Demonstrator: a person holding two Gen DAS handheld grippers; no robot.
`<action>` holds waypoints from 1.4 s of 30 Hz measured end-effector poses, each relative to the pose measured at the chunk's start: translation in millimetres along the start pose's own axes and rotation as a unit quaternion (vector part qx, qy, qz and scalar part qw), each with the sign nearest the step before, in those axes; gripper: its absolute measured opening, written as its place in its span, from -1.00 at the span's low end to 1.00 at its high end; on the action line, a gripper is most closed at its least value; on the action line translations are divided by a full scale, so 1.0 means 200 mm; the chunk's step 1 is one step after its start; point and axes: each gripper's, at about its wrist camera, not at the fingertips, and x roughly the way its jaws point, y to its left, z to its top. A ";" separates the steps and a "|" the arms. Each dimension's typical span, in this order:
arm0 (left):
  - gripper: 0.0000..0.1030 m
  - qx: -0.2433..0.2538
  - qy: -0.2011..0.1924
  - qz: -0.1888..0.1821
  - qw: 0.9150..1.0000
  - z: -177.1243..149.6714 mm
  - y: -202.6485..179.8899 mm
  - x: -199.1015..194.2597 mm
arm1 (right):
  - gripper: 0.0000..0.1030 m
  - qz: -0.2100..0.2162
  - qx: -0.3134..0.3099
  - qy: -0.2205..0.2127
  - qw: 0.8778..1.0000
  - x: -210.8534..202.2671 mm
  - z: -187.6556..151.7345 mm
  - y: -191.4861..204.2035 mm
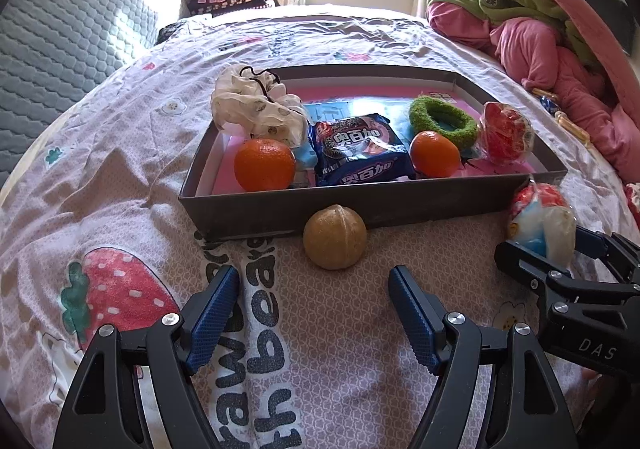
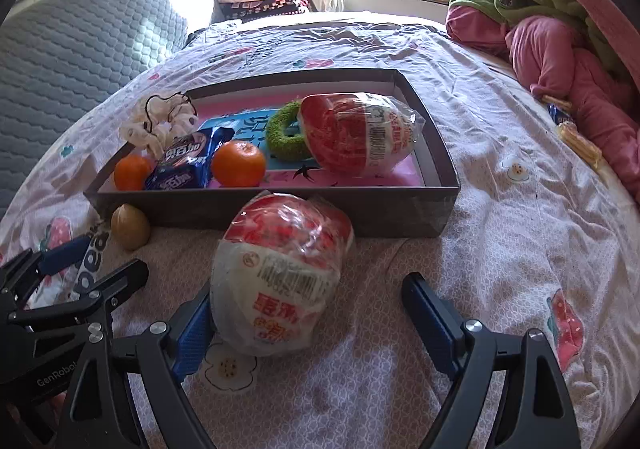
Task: Organize objects
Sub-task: 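Reach the right tool to the wrapped egg while the left tool reaches the walnut, then close the right tool on the wrapped egg while the left tool closes on the walnut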
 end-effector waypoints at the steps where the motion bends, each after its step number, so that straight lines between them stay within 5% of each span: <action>1: 0.52 -0.002 0.000 -0.001 1.000 0.01 0.00 0.01 | 0.70 0.000 0.003 0.001 1.000 0.01 0.01 -0.01; 7: 0.52 -0.011 0.000 0.000 1.000 0.04 0.01 0.04 | 0.66 -0.002 0.008 -0.001 1.000 0.02 0.02 -0.01; 12: 0.52 -0.023 0.004 -0.002 1.000 0.07 0.02 0.08 | 0.34 -0.008 0.007 -0.005 1.000 0.02 0.02 -0.01; 19: 0.52 -0.035 0.000 0.005 0.999 0.08 0.01 0.12 | 0.14 0.003 0.024 -0.008 1.000 0.03 0.03 -0.05; 28: 0.52 -0.050 0.003 0.007 0.999 0.09 0.01 0.14 | 0.08 -0.008 -0.003 -0.005 1.000 0.03 0.02 -0.02; 36: 0.05 -0.053 0.007 0.000 0.999 0.10 -0.01 0.13 | 0.06 -0.009 -0.011 -0.009 1.000 0.02 0.02 -0.01; 39: -0.35 -0.051 0.005 -0.008 0.999 0.10 -0.04 0.11 | 0.06 -0.005 -0.009 -0.010 1.000 0.02 0.02 -0.02; 42: -0.35 -0.051 0.005 -0.017 0.999 0.10 -0.04 0.11 | 0.06 -0.001 -0.006 -0.011 1.000 0.01 0.01 -0.02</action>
